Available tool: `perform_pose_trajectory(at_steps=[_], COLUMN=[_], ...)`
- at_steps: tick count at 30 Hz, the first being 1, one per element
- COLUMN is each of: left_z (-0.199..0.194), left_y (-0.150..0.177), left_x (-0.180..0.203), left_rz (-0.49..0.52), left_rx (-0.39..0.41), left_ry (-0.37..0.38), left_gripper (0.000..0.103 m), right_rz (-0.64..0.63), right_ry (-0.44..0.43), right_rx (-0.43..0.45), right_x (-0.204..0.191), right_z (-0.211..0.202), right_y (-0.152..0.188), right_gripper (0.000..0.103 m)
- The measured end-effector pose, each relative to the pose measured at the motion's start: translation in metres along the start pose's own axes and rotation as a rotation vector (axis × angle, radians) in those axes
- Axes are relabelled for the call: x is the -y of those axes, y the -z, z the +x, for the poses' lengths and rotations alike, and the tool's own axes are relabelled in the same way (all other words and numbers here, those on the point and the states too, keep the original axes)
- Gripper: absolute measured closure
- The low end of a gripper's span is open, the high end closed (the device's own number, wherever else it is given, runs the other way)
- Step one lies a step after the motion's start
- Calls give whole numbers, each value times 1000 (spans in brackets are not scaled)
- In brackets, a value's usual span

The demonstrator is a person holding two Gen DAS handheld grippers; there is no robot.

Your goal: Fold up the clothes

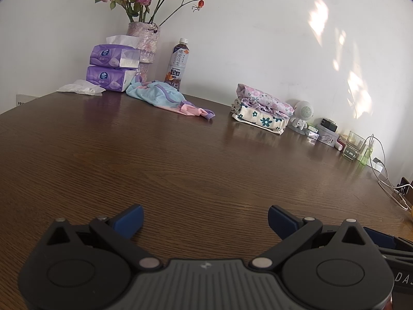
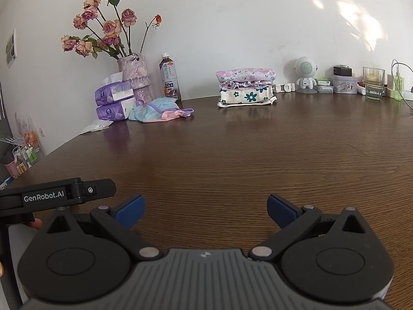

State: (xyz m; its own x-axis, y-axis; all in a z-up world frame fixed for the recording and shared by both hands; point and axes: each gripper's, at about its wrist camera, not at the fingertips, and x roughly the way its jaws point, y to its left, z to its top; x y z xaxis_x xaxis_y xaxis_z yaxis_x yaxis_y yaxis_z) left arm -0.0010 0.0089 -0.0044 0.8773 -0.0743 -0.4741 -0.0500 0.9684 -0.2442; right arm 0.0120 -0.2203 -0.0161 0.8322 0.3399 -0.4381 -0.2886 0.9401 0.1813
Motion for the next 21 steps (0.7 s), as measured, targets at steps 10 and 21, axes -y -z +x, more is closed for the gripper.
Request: perform_pose_trajectory(at_steps=[10, 21], left_z=[0, 2], left_y=[0, -1], left_x=[0, 2], left_rz=[0, 19], left_rx=[0, -12], left_ry=[0, 3], left_gripper=[0, 0], right_rz=[-1, -2], right_ry=[0, 6], right_rx=[0, -12], right_x=[1, 2], right_z=[0, 2], right_y=[1, -1], right_gripper=[0, 0])
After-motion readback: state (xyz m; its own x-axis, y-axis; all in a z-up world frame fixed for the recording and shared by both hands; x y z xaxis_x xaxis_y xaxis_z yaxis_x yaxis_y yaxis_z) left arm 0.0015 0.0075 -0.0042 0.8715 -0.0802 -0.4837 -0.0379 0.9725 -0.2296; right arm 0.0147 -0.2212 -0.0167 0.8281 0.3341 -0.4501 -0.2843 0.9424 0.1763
